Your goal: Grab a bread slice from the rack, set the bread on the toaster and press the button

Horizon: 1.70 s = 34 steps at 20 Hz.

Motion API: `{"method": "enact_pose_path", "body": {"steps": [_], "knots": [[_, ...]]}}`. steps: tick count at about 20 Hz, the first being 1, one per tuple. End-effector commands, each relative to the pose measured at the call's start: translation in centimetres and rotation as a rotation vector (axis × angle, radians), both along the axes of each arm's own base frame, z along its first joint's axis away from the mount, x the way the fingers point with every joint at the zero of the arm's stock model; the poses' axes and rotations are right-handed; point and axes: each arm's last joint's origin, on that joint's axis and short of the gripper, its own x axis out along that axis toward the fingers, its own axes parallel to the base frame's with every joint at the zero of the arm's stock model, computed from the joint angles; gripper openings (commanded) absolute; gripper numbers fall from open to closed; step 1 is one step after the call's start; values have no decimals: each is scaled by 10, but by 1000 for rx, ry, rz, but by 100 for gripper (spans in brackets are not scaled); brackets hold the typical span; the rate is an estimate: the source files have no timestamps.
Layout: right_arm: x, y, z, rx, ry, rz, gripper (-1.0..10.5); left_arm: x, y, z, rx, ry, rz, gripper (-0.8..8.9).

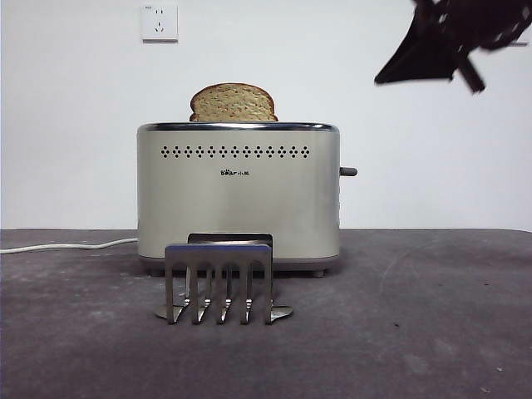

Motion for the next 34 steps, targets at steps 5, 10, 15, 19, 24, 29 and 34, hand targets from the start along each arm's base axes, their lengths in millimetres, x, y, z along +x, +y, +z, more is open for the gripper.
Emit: {"method": "enact_pose_path", "body": {"steps": [5,10,15,19,24,29,34], "knots": [[32,9,-41,57,63,-13,-12,-12,7,-1,6,37,2,359],[47,18,-67,68,82,-5,-13,-13,8,-2,9,44,1,359],[57,24,-85,60,107,-4,-12,-13,8,-3,16,55,1,359],[61,24,-92,39,103,-45,-12,-13,8,-4,19,62,1,359],[66,25,-112,25,148,-41,-13,-13,8,-4,21,64,0,359],[66,33,-129,-2,202,-14,-12,-14,8,-5,27,74,1,359],[63,34,-143,-69,248,-14,-12,-14,8,-5,27,74,1,359]]}}
